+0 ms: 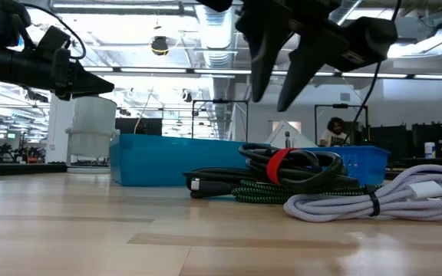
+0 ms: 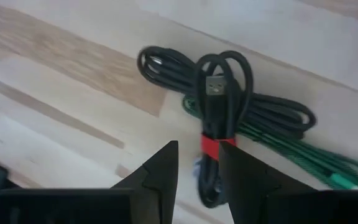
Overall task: Pick and place items into bin
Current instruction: Put the bottom black charger cable into the dark blue bin
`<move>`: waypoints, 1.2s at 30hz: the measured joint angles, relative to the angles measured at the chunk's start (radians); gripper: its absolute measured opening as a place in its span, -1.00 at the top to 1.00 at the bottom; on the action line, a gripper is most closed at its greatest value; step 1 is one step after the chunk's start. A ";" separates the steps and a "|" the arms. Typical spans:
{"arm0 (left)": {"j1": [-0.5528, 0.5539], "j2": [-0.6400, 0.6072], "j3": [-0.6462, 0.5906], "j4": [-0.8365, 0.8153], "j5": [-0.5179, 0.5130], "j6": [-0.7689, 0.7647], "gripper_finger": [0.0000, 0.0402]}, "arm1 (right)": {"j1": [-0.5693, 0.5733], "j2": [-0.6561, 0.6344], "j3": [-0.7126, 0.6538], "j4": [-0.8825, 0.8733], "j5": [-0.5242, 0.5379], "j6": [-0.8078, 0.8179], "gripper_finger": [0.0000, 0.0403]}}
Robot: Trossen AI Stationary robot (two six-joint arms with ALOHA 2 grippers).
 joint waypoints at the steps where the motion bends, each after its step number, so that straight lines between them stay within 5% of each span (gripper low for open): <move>1: 0.000 0.000 0.000 0.000 0.000 0.000 0.41 | 0.003 0.000 0.000 -0.009 0.001 -0.012 0.47; 15: 0.000 0.000 0.000 0.000 0.000 0.000 0.41 | -0.004 0.001 0.000 -0.030 0.024 -0.214 0.44; 36: 0.000 0.000 0.000 0.000 0.000 0.000 0.41 | -0.002 0.002 -0.083 0.032 0.040 -0.348 -0.03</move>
